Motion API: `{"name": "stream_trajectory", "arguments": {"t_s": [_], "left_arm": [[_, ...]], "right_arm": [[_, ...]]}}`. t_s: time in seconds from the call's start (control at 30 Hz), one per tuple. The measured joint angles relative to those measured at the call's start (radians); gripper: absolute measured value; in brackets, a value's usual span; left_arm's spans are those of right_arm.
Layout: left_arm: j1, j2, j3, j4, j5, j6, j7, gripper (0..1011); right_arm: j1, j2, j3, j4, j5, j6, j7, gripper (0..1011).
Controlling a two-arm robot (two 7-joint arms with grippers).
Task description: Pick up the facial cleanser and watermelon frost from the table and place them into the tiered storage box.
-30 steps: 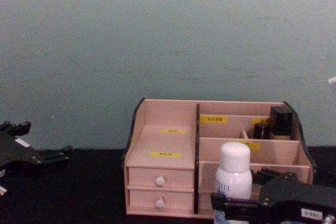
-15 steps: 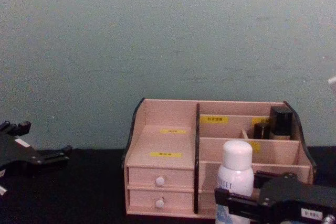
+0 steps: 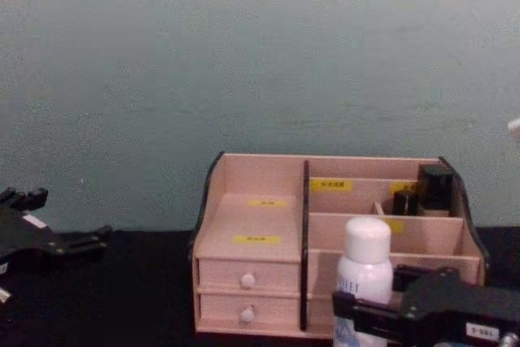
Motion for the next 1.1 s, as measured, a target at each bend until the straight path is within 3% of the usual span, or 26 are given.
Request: {"name": "stream_trajectory", "arguments": {"t_s": [0.3,0.7,0.87,1.1], "left_arm": [[0.0,0.0,0.0,0.0,0.0,0.0,0.0,1001],[0.0,0.0,0.0,0.0,0.0,0.0,0.0,1001],[0.0,0.0,0.0,0.0,0.0,0.0,0.0,1001],[0.0,0.0,0.0,0.0,0.0,0.0,0.0,1001]], "right_arm": [[-0.019,0.024,0.012,-0.034,0.007,-0.025,0.019,594],[-0.048,0.069,0.069,-0.151,0.107,-0.003,0.037,593],[-0.029,0.06,0.083,-0.163,0.125,-0.008,0.015,594],[0.019,0.019,0.096,-0.141,0.109,-0.02,-0.057,593]]}}
